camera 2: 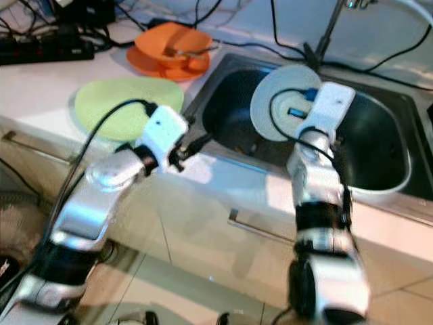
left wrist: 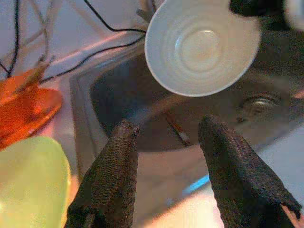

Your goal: Kitchen organization

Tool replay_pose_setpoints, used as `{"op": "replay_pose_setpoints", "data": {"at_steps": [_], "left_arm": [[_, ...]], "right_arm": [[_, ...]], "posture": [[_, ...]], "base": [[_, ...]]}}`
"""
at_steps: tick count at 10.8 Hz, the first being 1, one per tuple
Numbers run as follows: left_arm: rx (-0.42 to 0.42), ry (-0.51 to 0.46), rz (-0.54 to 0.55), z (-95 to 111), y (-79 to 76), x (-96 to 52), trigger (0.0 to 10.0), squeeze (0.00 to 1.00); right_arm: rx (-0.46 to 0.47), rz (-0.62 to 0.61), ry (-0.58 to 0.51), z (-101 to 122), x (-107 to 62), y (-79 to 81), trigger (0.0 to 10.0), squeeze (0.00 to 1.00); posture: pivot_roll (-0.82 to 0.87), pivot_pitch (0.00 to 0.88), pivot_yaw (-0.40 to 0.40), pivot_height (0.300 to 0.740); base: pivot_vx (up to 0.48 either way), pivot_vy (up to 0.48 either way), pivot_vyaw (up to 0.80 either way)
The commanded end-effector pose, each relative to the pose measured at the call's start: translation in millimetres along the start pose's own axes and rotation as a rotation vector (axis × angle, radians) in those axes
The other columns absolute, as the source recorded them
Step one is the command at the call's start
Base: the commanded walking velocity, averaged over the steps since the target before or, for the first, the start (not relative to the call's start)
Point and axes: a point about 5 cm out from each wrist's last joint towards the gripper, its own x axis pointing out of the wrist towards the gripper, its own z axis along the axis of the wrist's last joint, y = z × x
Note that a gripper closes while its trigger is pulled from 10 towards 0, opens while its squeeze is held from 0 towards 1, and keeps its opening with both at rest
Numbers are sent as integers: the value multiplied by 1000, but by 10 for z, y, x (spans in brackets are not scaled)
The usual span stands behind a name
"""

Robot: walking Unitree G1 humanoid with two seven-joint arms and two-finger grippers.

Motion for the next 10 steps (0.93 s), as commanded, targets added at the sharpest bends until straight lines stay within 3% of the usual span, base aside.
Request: {"op": "replay_pose_setpoints", "data": {"at_steps": [1,2,5,10], "left_arm": [[-9,13,-44,10,-71,-18,10000,0],[-36,34,-74,12,-124,-47,10000,0],[-76,90,-88,3,-150,-124,10000,0],[-93,124,-100,4,-196,-173,10000,0]], "right_arm": [[-27,-6,-43,74,44,0,10000,0],[-108,10,-30,0,83,28,10000,0],[-191,50,31,-180,107,104,10000,0],[-176,104,91,-273,94,196,10000,0]], "posture": [[-8,87,-60,740],[0,92,-67,740],[18,103,-81,740],[26,111,-88,740]], "base": [[0,0,0],[0,0,0],[0,0,0],[0,0,0]]}}
